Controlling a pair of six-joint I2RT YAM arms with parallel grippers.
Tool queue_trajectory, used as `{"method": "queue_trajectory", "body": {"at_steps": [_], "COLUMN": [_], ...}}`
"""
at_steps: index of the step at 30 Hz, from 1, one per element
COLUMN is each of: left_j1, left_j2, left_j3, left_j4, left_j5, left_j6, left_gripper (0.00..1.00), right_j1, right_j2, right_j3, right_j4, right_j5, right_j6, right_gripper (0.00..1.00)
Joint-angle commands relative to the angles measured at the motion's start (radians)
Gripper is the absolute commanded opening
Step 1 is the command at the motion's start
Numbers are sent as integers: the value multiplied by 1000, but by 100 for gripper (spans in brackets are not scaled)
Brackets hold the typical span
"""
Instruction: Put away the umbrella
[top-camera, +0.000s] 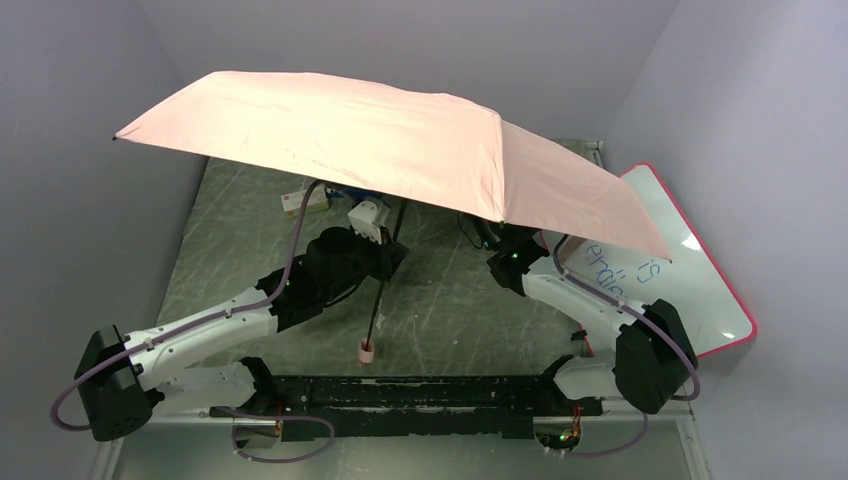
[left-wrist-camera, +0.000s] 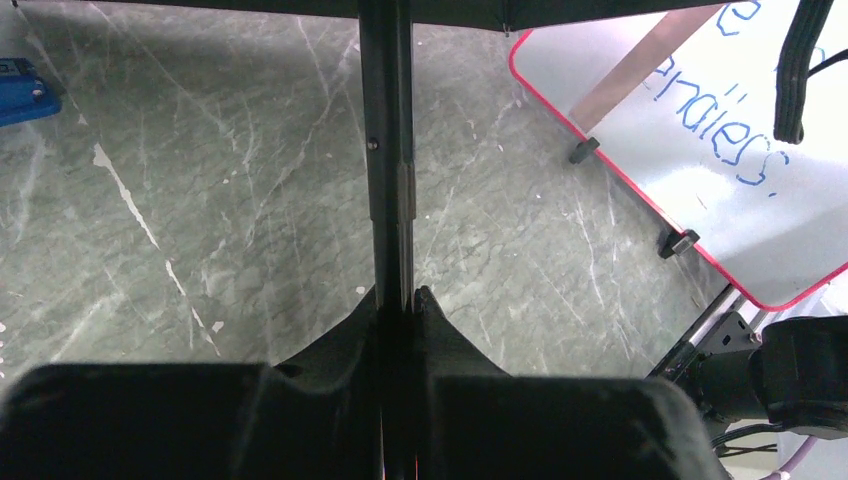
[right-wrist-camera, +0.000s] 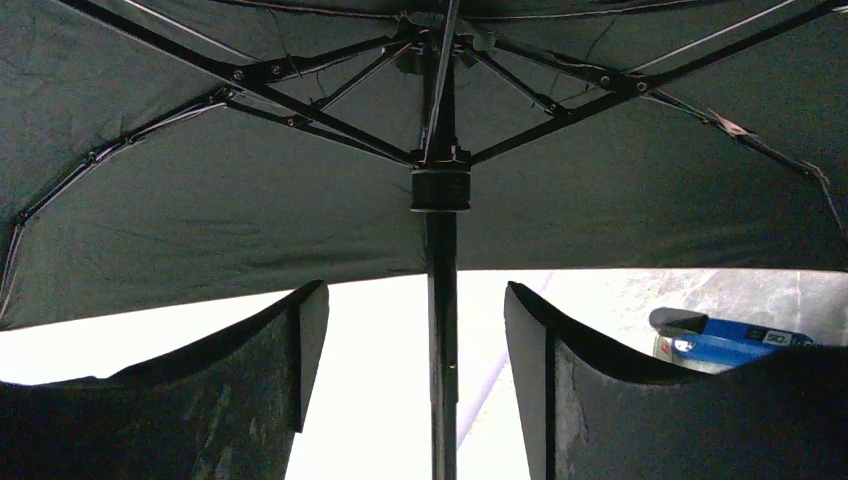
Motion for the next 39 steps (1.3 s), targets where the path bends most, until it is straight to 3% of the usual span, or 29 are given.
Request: {"method": "queue_trajectory", "body": {"at_steps": [1,13,24,33,39], "left_j1": [-12,-12,-13,-13,-12], "left_j2": [5,-52,-78,-83,-84], "left_j3": [37,48,38,49,47], "left_j4": [19,66,104,60,41], "left_j5": [13,101,123,130,135], "left_j6": [13,-130,-213,-202,-203], "left_gripper": [5,5,5,5,5], "right_j1": [-7,-8,-16,-107,-124], "right_j2": [22,54,25,248,372], "right_j3": [36,-65,-230,-247,-164], "right_j4": [95,288,391,884,975], "right_j5": [-47,-165,-70,-184,-223], "right_j6": [-11,-20,49,308,390], "right_gripper": [68,66,69,72,71]}}
